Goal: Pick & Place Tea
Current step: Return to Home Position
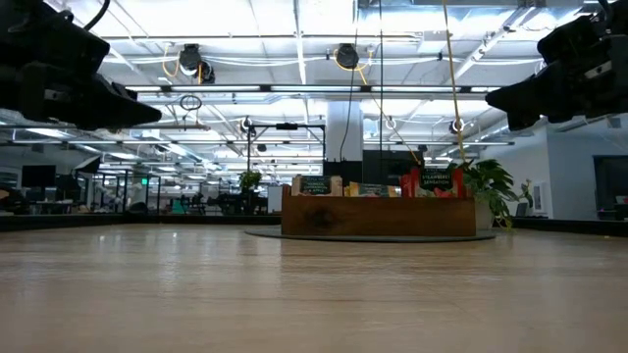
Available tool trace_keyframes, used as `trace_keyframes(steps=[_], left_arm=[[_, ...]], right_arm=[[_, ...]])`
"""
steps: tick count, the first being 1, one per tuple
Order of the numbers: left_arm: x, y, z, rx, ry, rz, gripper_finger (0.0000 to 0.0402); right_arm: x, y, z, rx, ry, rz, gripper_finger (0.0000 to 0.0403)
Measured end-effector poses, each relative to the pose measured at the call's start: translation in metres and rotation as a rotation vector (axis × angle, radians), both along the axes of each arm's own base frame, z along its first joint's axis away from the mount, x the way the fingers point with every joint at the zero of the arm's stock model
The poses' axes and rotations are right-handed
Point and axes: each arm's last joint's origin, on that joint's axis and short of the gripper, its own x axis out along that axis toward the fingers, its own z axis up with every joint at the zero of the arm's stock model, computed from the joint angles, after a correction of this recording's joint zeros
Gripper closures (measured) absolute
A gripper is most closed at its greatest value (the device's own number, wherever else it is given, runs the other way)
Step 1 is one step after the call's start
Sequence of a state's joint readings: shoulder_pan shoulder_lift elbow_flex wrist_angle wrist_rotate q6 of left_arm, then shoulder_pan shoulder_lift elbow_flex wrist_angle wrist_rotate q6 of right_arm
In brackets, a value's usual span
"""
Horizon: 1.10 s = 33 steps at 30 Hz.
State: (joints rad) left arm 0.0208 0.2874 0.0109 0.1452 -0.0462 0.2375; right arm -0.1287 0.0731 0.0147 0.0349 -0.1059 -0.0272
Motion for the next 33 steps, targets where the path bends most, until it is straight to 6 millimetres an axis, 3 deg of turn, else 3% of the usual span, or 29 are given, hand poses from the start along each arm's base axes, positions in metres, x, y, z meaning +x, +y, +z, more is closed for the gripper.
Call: trace_keyframes(steps=[7, 20, 33], left_arm=[[0.001, -0.009, 0.007, 0.066, -0.079, -0.202, 0.04], [0.0, -0.017, 0.018, 0.211, -0.192, -0.193, 0.0401], [-0.012, -0.009, 0.041, 0.12, -0.378, -0.196, 0.0401]], right_arm=[[0.0, 0.0, 0.0, 0.001, 0.001, 0.002, 0.0403], [0.0, 0.0, 0.001, 0.033, -0.013, 0.003, 0.0403], [0.0, 0.002, 0.005, 0.036, -0.053, 0.056, 0.0403]])
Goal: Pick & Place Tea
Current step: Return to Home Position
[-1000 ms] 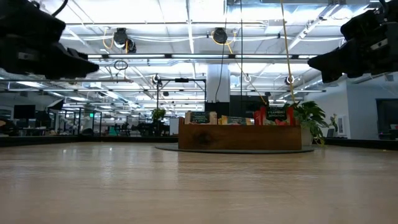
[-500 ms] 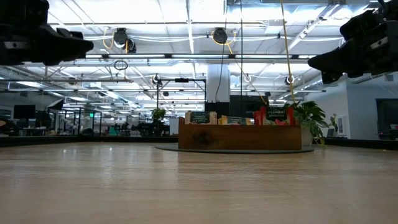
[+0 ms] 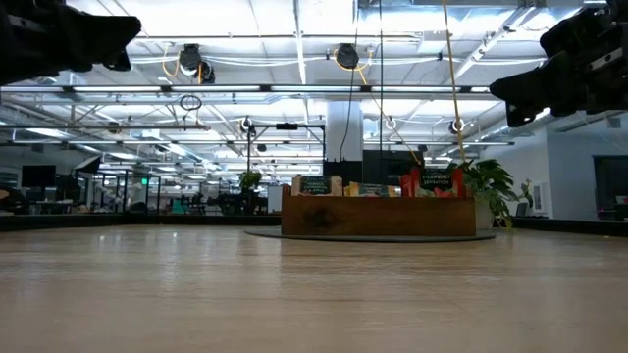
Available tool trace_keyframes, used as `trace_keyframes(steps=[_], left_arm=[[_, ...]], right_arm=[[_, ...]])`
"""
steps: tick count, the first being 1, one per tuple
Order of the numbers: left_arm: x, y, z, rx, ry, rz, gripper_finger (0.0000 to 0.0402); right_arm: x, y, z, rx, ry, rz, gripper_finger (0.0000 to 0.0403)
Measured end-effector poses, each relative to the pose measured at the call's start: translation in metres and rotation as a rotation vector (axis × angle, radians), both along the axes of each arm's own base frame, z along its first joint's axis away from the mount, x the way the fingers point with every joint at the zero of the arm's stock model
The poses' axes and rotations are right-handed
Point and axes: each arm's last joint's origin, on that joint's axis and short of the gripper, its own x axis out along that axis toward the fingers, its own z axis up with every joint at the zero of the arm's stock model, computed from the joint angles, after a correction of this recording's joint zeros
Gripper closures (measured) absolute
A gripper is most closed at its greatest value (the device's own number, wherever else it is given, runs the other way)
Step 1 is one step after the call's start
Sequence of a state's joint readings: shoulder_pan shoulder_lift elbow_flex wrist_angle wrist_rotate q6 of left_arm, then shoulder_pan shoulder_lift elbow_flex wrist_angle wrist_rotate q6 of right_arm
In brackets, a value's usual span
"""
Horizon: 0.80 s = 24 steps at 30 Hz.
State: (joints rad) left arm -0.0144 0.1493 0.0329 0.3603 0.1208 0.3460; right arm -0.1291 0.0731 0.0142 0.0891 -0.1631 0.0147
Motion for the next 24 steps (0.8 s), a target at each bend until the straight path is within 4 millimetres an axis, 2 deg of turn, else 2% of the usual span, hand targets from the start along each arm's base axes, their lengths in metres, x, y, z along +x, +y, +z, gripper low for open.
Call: trace_keyframes(steps=[11, 24], left_arm=[[-0.008, -0.002, -0.021, -0.032, 0.234, -0.008, 0.0401], [-0.008, -0.005, -0.026, -0.023, 0.265, 0.014, 0.0401]], right_arm=[[0.0, 0.0, 0.0, -0.001, 0.005, -0.001, 0.0403], [0.0, -0.001, -0.001, -0.029, 0.009, -0.028, 0.0403]])
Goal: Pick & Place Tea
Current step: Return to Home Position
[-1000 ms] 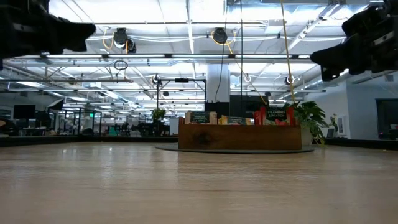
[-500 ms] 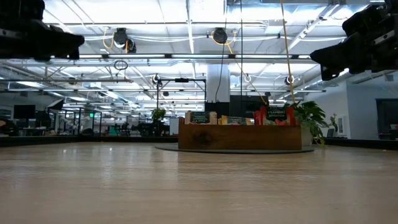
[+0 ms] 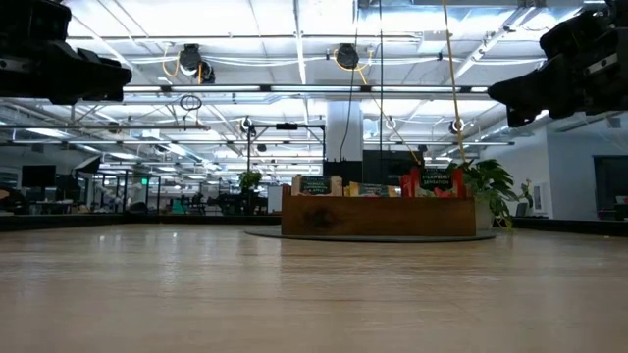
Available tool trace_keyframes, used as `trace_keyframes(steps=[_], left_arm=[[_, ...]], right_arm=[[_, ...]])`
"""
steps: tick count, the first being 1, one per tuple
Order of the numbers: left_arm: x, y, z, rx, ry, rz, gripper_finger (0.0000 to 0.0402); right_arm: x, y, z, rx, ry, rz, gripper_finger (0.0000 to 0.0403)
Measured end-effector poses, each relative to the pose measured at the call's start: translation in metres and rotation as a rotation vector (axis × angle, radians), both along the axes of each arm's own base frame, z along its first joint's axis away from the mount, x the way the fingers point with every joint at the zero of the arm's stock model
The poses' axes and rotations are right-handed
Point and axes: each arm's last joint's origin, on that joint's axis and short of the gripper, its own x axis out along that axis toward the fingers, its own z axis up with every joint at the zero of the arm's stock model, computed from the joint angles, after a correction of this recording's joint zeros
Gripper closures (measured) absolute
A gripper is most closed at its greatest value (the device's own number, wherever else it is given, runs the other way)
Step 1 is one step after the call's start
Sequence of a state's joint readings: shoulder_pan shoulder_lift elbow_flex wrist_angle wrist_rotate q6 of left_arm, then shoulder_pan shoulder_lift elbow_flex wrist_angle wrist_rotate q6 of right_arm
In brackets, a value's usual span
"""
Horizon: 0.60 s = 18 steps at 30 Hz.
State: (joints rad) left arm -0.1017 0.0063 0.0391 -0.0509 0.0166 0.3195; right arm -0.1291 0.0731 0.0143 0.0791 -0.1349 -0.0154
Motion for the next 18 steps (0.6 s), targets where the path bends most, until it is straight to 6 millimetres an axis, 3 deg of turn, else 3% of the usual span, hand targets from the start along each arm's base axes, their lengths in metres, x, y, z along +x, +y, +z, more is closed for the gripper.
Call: trace_keyframes(steps=[6, 18], left_arm=[[0.0, 0.0002, -0.0001, -0.01, 0.002, 0.006, 0.04], [0.0001, 0.0007, -0.0003, -0.063, 0.01, 0.025, 0.0357]], right_arm=[[-0.0001, 0.0, 0.0032, -0.001, -0.033, 0.0, 0.0403], [-0.0002, -0.0001, 0.0061, -0.01, -0.063, -0.005, 0.0403]])
